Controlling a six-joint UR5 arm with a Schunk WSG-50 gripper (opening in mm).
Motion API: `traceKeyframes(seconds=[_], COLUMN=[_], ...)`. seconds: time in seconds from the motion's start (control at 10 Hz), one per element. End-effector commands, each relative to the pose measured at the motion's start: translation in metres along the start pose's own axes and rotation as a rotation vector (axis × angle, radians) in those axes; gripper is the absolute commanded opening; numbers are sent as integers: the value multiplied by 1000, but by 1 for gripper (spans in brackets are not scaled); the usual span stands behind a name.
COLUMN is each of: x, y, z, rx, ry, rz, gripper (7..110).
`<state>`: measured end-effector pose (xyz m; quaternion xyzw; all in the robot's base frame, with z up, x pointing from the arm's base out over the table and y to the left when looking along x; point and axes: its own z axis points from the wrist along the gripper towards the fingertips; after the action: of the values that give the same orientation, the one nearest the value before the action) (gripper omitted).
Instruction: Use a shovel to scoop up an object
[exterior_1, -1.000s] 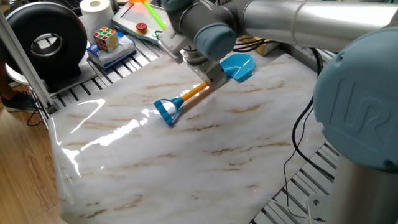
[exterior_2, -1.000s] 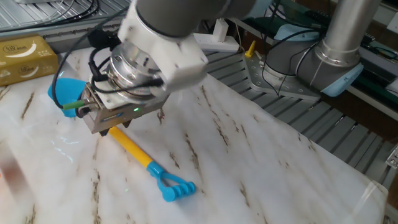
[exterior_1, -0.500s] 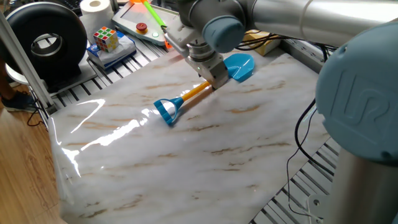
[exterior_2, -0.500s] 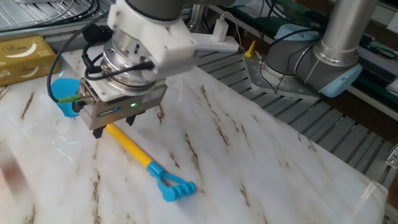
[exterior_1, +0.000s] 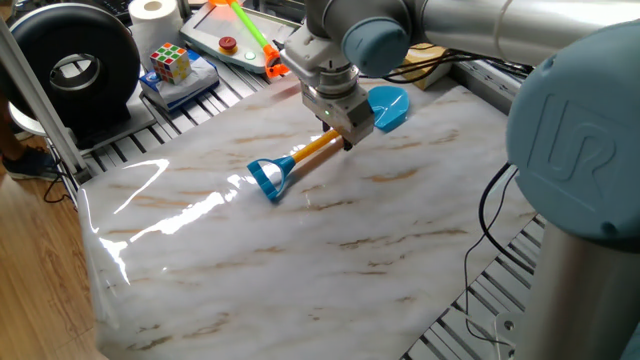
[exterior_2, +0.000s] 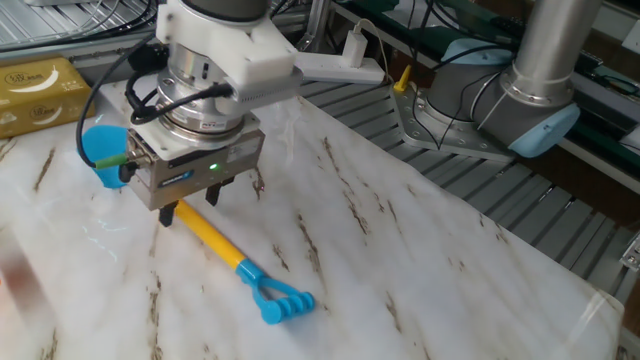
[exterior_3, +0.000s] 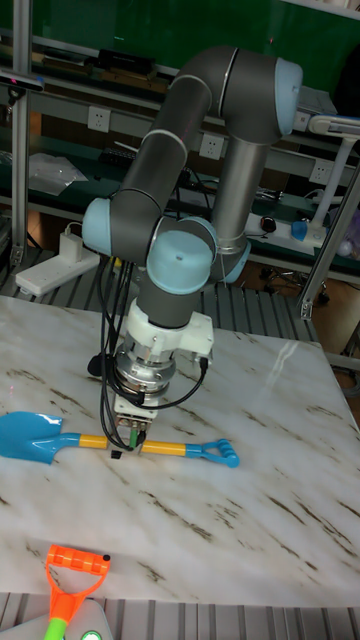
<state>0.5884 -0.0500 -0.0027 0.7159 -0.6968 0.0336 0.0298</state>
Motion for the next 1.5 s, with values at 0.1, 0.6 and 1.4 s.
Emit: traceKeyframes(seconds=[0.1,0.6,1.4], x=[-2,7,4], y=[3,-5,4], z=[-2,-1,8], rx=[-4,25,6], ry=[-46,-11,-75], rz=[-29,-35,-19], gripper=[44,44,66])
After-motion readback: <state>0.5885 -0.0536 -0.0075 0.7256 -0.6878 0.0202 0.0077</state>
